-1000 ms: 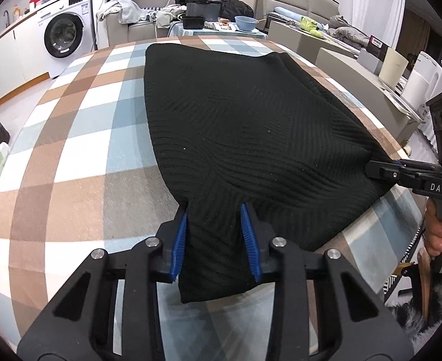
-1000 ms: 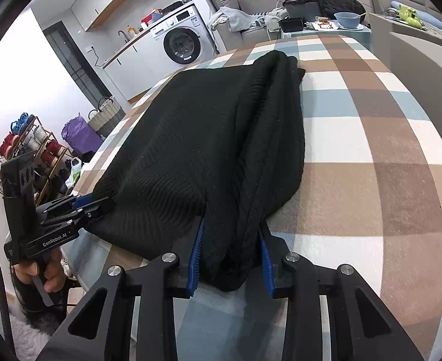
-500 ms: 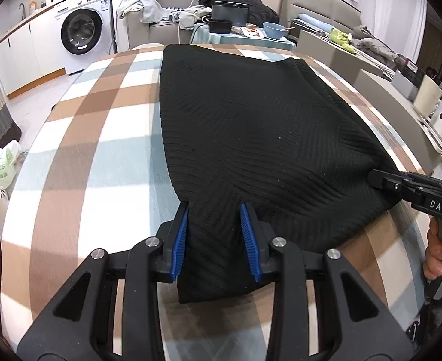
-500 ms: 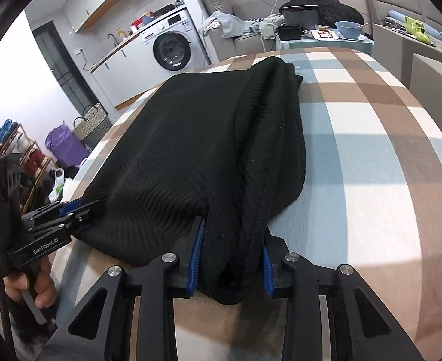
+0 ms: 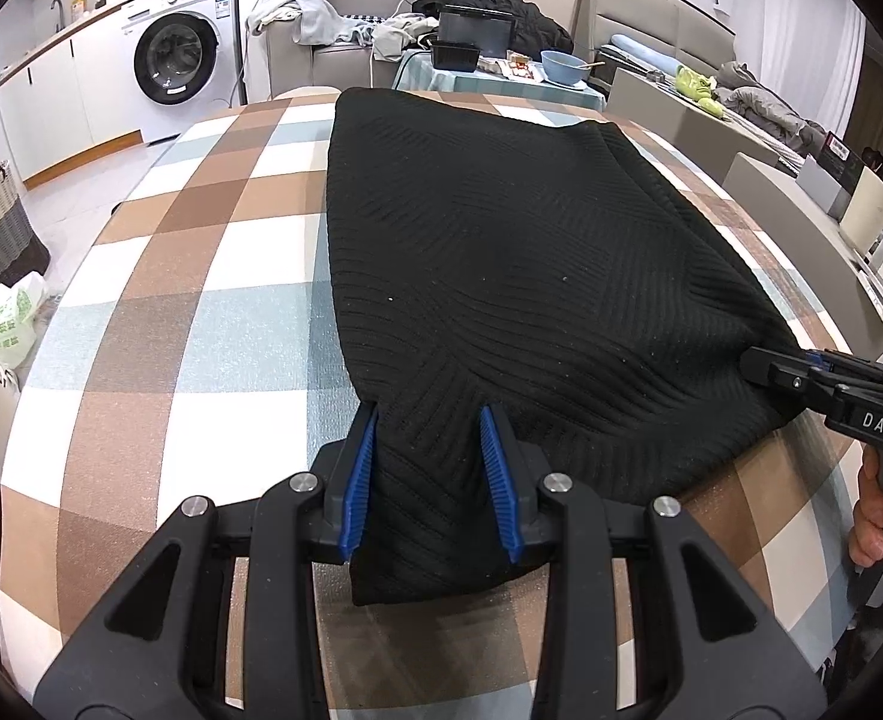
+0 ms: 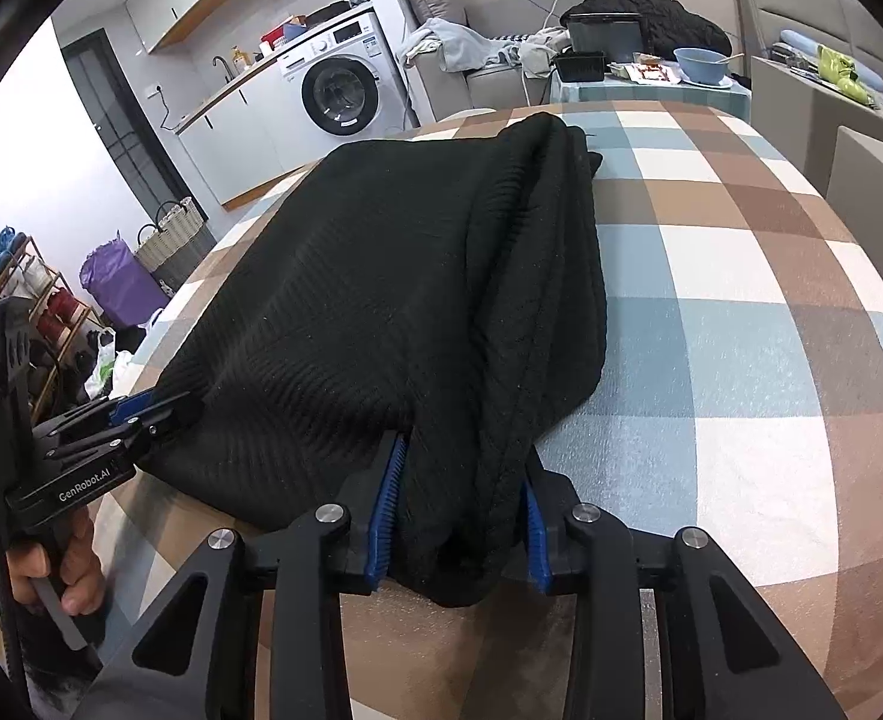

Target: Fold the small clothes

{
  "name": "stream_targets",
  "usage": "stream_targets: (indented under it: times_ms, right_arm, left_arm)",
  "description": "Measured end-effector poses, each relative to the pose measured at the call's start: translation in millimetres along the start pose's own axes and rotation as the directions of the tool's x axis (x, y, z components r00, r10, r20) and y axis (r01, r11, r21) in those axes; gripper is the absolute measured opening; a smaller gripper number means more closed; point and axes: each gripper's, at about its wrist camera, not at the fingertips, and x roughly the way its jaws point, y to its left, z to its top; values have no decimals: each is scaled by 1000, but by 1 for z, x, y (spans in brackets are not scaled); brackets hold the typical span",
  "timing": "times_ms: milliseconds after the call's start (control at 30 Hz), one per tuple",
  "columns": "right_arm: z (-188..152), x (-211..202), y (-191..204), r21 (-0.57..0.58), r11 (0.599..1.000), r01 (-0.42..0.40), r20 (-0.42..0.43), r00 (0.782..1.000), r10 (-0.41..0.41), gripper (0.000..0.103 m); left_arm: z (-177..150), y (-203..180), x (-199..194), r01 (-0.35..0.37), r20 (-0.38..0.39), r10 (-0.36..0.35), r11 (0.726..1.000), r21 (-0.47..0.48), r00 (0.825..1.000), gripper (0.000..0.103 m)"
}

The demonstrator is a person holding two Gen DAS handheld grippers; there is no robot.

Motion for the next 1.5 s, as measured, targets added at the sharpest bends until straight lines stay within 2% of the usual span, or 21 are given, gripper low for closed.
stream_targets:
  times_ms: [233,300,367,500,533,567,667,733,767,800,1033,1200,1500]
  right_arm:
    - [1,1,-1,0,1000,2,-7,1000,-2,35]
    - [1,0,1,-13,1000,17,-5,1000,-17,38]
    - [1,-5,3,-26,999,42,12,999,-41,46]
    - [0,-20,8,-67,992,104,58,993,-100,64]
    - [0,-25,8,-77,992,103,71,993,-98,73]
    - [0,-30,9,-86,991,101,84,992,-94,83]
    - [-2,-50,15,-127,987,96,142,987,-78,90]
    - [-2,-60,19,-151,985,82,172,983,-56,97]
    - [-3,-67,21,-164,984,71,197,980,-37,102]
    - [-3,-71,23,-172,983,64,210,977,-27,103]
    - [-9,-88,34,-210,977,41,288,957,22,103]
    - [-12,-89,36,-208,978,21,312,949,46,103]
    - [-13,-86,34,-198,980,34,326,945,34,103]
  left_arm:
    - [-1,-1,-1,-2,3,2,1000,-1,1000,32]
    - [-2,-2,-4,-12,5,12,1000,-8,1000,36]
    - [-4,-1,-9,-15,12,15,1000,-16,1000,44]
    - [-8,0,-30,-34,76,35,999,-22,997,74]
    - [-9,1,-36,-34,90,36,999,-21,995,82]
    - [-10,1,-44,-29,114,31,999,-19,993,83]
    - [-11,2,-60,-21,155,24,999,-25,988,89]
    - [-12,2,-71,-21,188,28,999,-37,982,101]
    - [-14,1,-77,-19,220,28,999,-44,975,102]
    - [-14,1,-83,-21,238,31,999,-45,971,102]
    - [-15,-5,-102,-59,299,64,998,-28,952,102]
    - [-17,-5,-107,-63,313,70,998,-31,947,102]
    - [-17,-7,-108,-72,319,75,997,-20,945,102]
